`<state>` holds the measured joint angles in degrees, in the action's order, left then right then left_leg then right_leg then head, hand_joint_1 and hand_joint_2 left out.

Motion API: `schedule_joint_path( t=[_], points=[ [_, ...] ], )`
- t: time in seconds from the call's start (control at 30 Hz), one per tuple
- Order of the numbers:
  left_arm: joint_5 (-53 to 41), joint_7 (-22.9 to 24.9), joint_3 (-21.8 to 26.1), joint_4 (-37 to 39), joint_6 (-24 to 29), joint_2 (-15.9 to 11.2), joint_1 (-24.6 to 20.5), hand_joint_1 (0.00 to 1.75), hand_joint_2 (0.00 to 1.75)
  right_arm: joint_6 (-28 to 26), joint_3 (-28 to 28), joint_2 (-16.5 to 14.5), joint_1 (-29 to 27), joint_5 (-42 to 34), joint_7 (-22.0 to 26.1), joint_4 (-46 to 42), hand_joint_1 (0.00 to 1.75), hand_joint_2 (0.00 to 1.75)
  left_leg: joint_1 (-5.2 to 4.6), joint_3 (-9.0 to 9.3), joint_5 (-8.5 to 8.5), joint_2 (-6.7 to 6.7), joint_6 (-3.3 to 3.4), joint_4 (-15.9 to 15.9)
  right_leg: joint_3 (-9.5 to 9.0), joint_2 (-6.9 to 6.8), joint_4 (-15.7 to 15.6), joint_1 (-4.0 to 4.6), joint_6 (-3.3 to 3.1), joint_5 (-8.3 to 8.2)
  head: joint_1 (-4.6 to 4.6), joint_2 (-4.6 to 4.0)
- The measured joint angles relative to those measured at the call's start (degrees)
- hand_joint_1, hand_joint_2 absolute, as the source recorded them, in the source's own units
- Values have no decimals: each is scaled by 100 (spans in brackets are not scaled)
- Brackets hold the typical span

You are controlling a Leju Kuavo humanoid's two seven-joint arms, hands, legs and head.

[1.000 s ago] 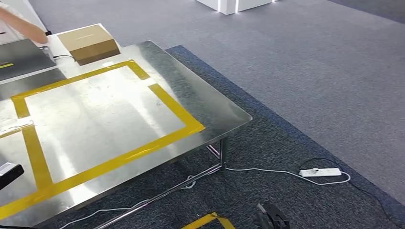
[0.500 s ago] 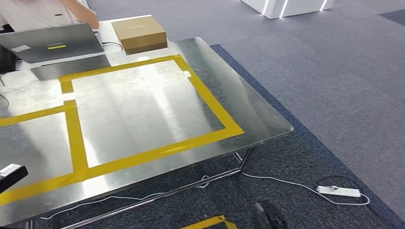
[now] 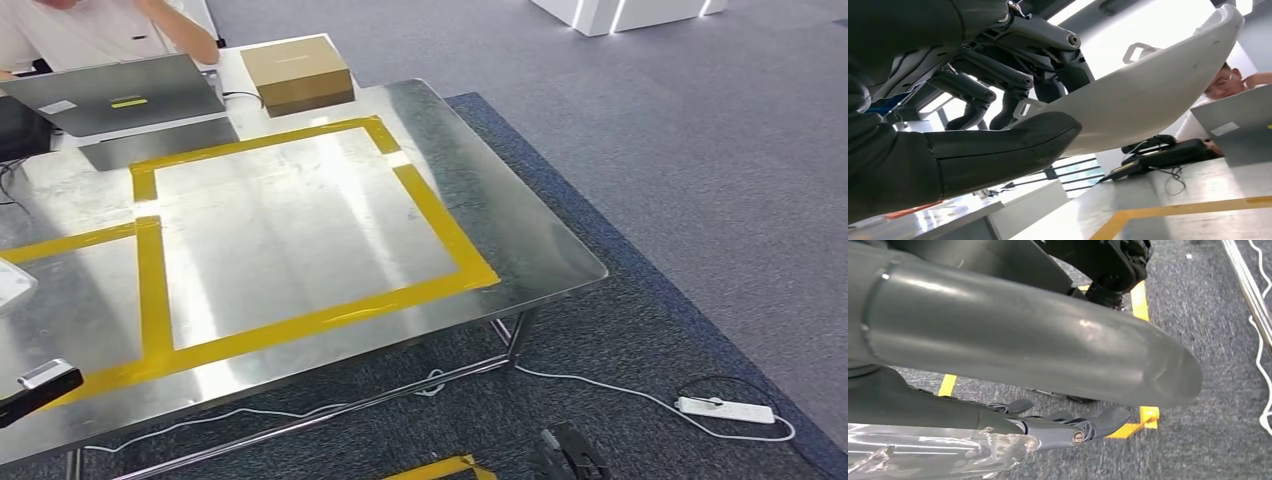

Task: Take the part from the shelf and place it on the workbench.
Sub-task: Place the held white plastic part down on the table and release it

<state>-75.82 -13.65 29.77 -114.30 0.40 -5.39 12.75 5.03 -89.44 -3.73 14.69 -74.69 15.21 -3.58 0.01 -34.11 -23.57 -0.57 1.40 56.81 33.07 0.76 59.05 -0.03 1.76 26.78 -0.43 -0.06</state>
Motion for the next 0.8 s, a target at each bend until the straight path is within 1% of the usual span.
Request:
schedule_joint_path(
  t=[0.03, 0.13, 0.17, 0.2, 0.27, 0.3, 0.37, 0.4, 0.43, 0.47, 0.53, 0.57, 0.6, 0.63, 0.67, 0.7, 0.73, 0.77, 0.8],
  points=[
    [35, -20, -33, 22, 16, -46, 16, 159, 175, 4, 0, 2, -2, 0, 22, -12, 0, 0, 1, 5, 9, 0, -34, -17, 2, -2, 1, 2, -12, 2, 0, 0],
    [90, -46, -116, 73, 45, -161, 86, 159, 175, -6, 0, 15, 1, 0, 60, -43, 0, 0, 14, 10, 26, 0, -196, -54, 11, -11, 5, 9, -33, 6, 2, 0],
    [99, -47, -136, 83, 50, -185, 118, 159, 175, -16, 1, 19, 1, 0, 63, -50, 0, 0, 18, 10, 28, 0, -236, -59, 13, -12, 6, 12, -38, 6, 3, 1],
    [103, -47, -153, 88, 53, -203, 154, 159, 175, -24, 3, 25, -2, 0, 71, -55, 0, 0, 20, 9, 27, 0, -259, -61, 14, -12, 6, 13, -43, 7, 3, 1],
    [106, -52, -177, 91, 50, -221, 222, 159, 175, -26, 10, 40, -10, 0, 99, -57, 0, 0, 19, 5, 22, 0, -271, -58, 10, -13, -1, 8, -45, 5, 4, 1],
    [106, -56, -184, 91, 47, -232, 251, 159, 175, -22, 14, 48, -13, 0, 115, -58, 0, 0, 12, 2, 12, 0, -248, -57, 2, -16, -22, -4, -28, -5, 3, 0],
    [106, -62, -190, 92, 42, -262, 290, 159, 175, -27, 17, 60, -15, 1, 138, -60, 0, 0, 19, 59, 43, 1, -163, -166, -39, -21, -106, -13, 26, -35, -3, 1],
    [106, -63, -191, 92, 41, -274, 299, 159, 175, -30, 17, 67, -14, 1, 147, -61, 0, 0, 33, 118, 81, 6, -117, -267, -40, -24, -103, -7, 60, -13, 7, 1],
    [106, -65, -192, 92, 40, -281, 303, 159, 175, -34, 17, 73, -12, 1, 151, -61, 0, 0, 57, 177, 129, 11, -99, -364, 9, -25, 8, -1, 84, 72, 20, 1],
    [105, -68, -195, 95, 37, -280, 307, 159, 175, -35, 17, 80, -12, 1, 153, -61, 0, 0, 80, 219, 165, 17, -103, -430, 120, -26, 246, -5, 106, 214, 37, 0],
    [111, -76, -202, 107, 20, -271, 318, 159, 175, -57, 16, 86, -20, 0, 140, -61, 0, 0, 98, 227, 168, 21, -117, -440, 457, -31, 940, -39, 164, 546, 52, 0],
    [125, -84, -207, 115, 1, -262, 327, 159, 175, -80, 15, 89, -30, 0, 125, -61, 0, 0, 111, 224, 160, 20, -134, -429, 578, -32, 1178, -58, 198, 610, 52, 0],
    [147, -97, -210, 122, -25, -251, 332, 159, 175, -108, 13, 90, -37, 0, 105, -61, 0, 0, 130, 221, 149, 18, -157, -411, 608, -33, 1230, -77, 234, 571, 52, 0],
    [175, -114, -211, 128, -54, -242, 335, 159, 175, -132, 11, 92, -40, 0, 84, -61, 0, 0, 159, 218, 130, 15, -192, -379, 520, -35, 1051, -100, 274, 426, 52, 0],
    [202, -135, -213, 132, -85, -234, 336, 159, 175, -150, 8, 94, -38, 0, 68, -61, 0, 0, 190, 212, 98, 12, -241, -325, 339, -38, 698, -132, 325, 233, 54, -1],
    [230, -159, -213, 136, -111, -232, 337, 159, 175, -159, 6, 90, -31, 0, 57, -63, 0, 0, 209, 197, 59, 9, -299, -262, 172, -16, 386, -150, 370, 114, 59, 0],
    [252, -184, -214, 138, -133, -233, 340, 159, 175, -161, 4, 84, -22, 0, 51, -65, 0, 0, 220, 170, 13, 6, -355, -177, 36, 11, 141, -167, 365, 40, 68, 1],
    [278, -211, -214, 139, -149, -239, 345, 159, 175, -163, 3, 78, -16, 0, 48, -67, 0, 0, 217, 142, -22, 3, -397, -111, -27, 39, 30, -184, 323, 30, 66, 1],
    [305, -234, -215, 139, -159, -249, 352, 159, 175, -164, 3, 73, -13, -1, 46, -68, 0, 0, 207, 119, -37, 0, -418, -73, -22, 67, 43, -188, 260, 57, 62, 1]
  ],
)
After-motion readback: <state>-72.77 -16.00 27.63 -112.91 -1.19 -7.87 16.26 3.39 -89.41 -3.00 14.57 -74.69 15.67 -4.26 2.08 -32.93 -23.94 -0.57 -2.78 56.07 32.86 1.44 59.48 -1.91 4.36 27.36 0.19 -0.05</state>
